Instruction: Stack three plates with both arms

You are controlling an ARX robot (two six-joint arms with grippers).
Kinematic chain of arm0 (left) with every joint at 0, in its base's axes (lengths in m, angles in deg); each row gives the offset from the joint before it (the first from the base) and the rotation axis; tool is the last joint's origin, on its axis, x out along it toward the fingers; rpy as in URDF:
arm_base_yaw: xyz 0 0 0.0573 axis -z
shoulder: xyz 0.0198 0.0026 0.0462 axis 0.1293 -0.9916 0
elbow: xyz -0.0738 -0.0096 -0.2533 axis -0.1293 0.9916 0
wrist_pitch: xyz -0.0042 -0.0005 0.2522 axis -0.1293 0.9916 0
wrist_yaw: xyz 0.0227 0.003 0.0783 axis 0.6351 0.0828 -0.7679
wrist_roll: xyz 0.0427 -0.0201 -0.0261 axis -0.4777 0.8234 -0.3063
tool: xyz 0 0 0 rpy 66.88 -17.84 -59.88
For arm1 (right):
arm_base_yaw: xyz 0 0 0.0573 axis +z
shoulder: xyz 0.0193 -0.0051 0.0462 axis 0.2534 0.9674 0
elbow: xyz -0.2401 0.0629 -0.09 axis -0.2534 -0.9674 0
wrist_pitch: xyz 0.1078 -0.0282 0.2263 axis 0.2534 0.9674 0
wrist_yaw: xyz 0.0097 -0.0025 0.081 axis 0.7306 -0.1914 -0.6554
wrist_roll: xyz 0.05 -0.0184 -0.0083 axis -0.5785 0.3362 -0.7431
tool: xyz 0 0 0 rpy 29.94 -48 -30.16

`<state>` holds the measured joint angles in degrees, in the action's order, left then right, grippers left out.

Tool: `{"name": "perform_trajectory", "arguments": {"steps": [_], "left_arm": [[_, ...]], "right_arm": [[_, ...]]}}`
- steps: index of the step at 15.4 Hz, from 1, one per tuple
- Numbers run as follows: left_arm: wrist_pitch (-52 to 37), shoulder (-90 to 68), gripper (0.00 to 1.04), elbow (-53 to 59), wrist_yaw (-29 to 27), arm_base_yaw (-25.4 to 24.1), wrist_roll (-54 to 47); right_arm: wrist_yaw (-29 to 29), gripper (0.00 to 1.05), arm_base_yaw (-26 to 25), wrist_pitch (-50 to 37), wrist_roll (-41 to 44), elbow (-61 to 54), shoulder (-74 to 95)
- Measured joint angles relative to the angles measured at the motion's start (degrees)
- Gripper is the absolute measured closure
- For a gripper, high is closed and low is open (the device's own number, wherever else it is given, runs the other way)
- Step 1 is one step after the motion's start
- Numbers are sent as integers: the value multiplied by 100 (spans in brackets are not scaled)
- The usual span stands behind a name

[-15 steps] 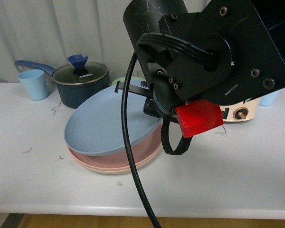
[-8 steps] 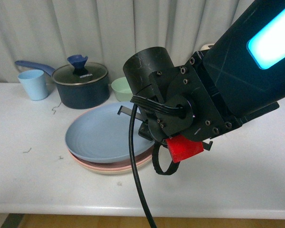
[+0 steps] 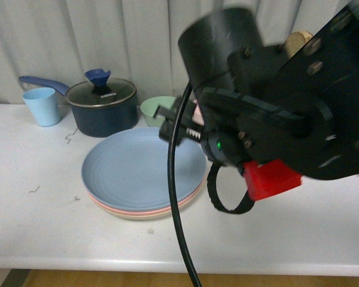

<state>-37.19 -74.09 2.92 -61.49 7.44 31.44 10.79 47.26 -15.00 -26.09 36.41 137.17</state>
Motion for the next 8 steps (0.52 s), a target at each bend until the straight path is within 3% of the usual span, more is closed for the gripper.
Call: {"name": "perform_trajectory", "arguments": {"steps": [2, 5, 6, 7, 8], "left_arm": [[2, 0, 7, 0, 2, 0, 0], [0, 0, 7, 0, 2, 0, 0], [-2, 0, 7, 0, 0, 0, 2], [0, 0, 7, 0, 4, 0, 0], [7, 0, 7, 0, -4, 0, 2]], "right_arm": [[-46, 9, 9, -271, 57, -275, -501], [-52, 6, 37, -284, 61, -503, -1115], [297, 13, -15, -1493, 509, -916, -1399], [546, 26, -256, -2721, 1484, -1740, -1893], [407, 40, -734, -3191, 2758, -2905, -2885]]}}
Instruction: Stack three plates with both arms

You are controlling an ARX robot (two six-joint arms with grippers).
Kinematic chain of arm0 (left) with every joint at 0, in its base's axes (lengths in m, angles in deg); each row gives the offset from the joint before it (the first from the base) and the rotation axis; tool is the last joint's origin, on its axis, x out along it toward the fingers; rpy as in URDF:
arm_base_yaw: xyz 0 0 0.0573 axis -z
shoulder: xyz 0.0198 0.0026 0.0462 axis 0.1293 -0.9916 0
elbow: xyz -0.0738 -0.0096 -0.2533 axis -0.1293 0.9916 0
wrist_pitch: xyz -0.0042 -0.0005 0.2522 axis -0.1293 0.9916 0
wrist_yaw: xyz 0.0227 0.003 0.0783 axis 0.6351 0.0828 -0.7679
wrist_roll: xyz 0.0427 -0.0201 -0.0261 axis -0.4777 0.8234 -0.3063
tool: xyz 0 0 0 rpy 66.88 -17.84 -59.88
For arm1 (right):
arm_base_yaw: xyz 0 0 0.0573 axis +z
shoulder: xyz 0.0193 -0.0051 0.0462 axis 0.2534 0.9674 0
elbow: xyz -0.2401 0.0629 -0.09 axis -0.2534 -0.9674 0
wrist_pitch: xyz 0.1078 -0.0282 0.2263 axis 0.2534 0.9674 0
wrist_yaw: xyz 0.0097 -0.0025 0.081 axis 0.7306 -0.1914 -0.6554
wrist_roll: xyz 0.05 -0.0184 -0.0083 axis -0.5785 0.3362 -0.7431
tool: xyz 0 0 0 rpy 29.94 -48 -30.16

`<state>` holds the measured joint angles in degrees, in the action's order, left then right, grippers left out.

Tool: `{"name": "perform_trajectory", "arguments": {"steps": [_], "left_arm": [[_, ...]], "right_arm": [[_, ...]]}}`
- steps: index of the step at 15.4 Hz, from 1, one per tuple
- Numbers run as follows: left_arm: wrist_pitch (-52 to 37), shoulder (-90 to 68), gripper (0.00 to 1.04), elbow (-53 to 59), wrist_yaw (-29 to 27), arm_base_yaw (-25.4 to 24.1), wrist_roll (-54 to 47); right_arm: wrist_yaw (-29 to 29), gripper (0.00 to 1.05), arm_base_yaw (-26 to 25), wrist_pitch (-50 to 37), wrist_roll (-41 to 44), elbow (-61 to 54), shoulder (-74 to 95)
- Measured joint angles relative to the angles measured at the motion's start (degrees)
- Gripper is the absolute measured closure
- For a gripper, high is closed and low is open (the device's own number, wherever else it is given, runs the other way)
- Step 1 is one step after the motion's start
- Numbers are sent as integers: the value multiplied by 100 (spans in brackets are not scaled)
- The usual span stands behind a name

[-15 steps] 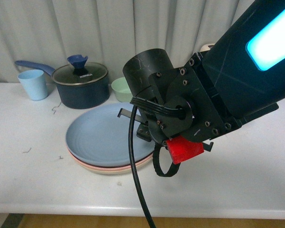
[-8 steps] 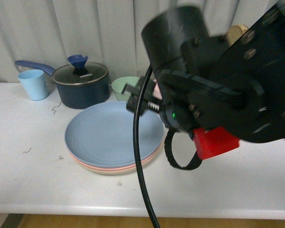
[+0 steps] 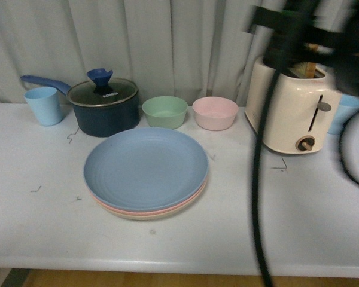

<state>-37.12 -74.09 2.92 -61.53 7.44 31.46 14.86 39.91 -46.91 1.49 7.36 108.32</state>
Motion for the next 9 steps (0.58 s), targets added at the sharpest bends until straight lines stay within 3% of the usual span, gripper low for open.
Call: {"name": "perform_trajectory", "arguments": {"steps": [2, 4, 5, 6, 9], "left_arm": [[-7, 0, 7, 0, 11, 0, -2], [-4, 0, 7, 0, 7, 0, -2], [-4, 0, 7, 0, 7, 0, 0], [-4, 0, 7, 0, 7, 0, -2], [-4, 0, 7, 0, 7, 0, -2]], "right_arm": [[-402, 64, -605, -212, 1143, -1016, -1523], [-874, 88, -868, -216, 1506, -1759, -2114], [-1187, 103, -1228, -114, 1628, -2339, -2551], [-1506, 103, -1558, 37, 1644, -2741, -3303], [-1775, 103, -1799, 387, 1644, -3097, -3877]]}}
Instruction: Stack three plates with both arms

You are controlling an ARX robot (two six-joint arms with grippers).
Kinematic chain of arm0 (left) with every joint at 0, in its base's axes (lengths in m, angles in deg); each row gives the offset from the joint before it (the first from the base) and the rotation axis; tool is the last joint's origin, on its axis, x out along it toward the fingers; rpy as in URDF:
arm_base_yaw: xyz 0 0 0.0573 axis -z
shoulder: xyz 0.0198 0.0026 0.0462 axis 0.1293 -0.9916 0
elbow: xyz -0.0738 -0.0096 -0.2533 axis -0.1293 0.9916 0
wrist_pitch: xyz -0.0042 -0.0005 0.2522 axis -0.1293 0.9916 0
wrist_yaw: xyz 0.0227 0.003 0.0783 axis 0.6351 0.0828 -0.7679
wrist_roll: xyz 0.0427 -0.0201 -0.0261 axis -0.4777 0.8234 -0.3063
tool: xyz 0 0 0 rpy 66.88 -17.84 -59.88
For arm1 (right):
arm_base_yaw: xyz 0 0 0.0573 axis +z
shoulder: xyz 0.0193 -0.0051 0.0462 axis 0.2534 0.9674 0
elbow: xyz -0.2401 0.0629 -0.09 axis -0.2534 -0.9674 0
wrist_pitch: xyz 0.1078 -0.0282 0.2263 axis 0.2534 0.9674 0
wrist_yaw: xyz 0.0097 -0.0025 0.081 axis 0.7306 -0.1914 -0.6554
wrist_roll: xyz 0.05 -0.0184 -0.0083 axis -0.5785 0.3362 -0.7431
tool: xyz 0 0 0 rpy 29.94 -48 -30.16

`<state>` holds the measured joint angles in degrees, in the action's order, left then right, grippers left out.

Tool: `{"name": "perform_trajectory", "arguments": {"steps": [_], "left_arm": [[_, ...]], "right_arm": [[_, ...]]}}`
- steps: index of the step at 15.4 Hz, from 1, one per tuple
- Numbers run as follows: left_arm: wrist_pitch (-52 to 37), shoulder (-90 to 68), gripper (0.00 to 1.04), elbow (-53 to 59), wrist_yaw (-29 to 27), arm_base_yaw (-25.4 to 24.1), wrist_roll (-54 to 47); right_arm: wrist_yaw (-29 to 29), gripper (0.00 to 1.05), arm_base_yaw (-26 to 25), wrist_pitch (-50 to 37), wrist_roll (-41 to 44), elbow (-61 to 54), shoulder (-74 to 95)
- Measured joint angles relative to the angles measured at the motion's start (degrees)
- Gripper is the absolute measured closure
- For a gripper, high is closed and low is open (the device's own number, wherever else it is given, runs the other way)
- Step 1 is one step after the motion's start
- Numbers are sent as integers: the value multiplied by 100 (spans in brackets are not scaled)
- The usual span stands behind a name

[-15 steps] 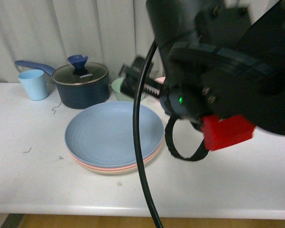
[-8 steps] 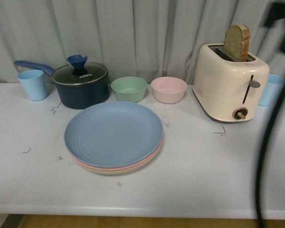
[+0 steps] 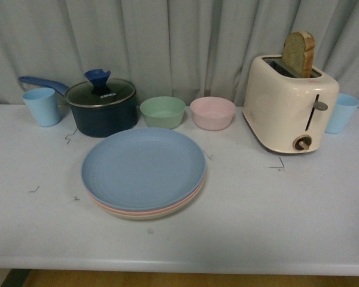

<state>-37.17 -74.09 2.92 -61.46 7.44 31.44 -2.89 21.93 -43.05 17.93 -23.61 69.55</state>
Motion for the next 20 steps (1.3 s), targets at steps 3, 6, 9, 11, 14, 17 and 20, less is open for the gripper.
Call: {"name": "perform_trajectory", "arguments": {"steps": [3, 6, 9, 11, 14, 17, 20], "left_arm": [[0, 0, 7, 0, 0, 0, 0], [-4, 0, 7, 0, 2, 0, 0], [-2, 0, 7, 0, 0, 0, 0], [-2, 0, 7, 0, 2, 0, 0], [-2, 0, 7, 0, 0, 0, 0], [-2, 0, 7, 0, 0, 0, 0], [-2, 0, 7, 0, 2, 0, 0]], "right_arm": [[-179, 103, -179, 358, 2, -208, -640], [-713, 103, -756, 518, 0, -586, -1150], [-732, 103, -726, 1193, 4, -584, -1956], [-732, 103, -726, 1604, 4, -586, -2328], [-732, 103, -726, 2109, 2, -586, -2889], [-732, 103, -726, 2581, 4, -586, -3368], [-732, 103, -726, 2874, 4, -586, -3637]]}}
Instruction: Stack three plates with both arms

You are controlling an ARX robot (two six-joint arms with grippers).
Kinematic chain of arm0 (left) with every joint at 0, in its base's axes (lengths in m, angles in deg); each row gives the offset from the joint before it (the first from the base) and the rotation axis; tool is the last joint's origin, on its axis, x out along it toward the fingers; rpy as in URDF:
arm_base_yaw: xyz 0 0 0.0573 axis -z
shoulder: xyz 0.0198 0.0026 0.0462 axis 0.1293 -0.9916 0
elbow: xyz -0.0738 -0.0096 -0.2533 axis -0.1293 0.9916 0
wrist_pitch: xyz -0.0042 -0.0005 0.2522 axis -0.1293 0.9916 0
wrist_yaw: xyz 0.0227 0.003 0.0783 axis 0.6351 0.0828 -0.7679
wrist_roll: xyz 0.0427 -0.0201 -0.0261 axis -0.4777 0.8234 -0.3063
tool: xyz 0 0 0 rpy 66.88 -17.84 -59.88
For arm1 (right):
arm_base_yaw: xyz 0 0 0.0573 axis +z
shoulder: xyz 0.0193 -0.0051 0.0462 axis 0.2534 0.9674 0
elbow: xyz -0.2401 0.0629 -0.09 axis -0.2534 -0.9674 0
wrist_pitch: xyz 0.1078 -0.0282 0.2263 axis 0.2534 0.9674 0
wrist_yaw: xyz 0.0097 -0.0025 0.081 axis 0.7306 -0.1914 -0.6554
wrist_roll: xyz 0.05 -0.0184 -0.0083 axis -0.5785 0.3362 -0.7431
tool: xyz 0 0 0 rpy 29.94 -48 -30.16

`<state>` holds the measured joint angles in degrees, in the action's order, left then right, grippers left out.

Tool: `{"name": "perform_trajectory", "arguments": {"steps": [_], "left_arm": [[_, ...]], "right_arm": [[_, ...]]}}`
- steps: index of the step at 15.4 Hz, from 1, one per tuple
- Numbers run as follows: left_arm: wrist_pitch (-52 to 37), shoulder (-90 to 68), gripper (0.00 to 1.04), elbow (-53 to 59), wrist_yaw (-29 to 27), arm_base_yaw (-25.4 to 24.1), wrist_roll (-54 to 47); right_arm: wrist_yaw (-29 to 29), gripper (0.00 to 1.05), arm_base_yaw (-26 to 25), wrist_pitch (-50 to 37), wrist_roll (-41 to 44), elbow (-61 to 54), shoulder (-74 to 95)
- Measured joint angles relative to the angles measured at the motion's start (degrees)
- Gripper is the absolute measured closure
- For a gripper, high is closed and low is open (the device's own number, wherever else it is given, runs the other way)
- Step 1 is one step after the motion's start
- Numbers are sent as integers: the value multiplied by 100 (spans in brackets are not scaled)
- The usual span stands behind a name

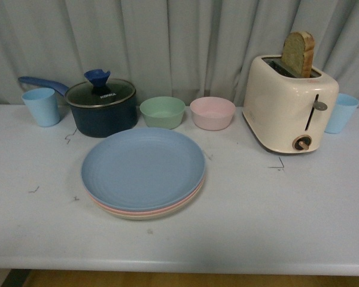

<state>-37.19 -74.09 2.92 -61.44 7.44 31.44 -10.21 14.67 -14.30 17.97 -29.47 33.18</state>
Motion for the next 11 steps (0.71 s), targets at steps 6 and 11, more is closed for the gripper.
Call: {"name": "perform_trajectory", "arguments": {"steps": [6, 11], "left_arm": [[0, 0, 7, 0, -9, 0, 0], [-2, 0, 7, 0, -2, 0, 0]], "right_arm": [[-7, 103, 0, 1360, 0, 2, -1222], [-7, 103, 0, 1351, 0, 2, -1300]]}}
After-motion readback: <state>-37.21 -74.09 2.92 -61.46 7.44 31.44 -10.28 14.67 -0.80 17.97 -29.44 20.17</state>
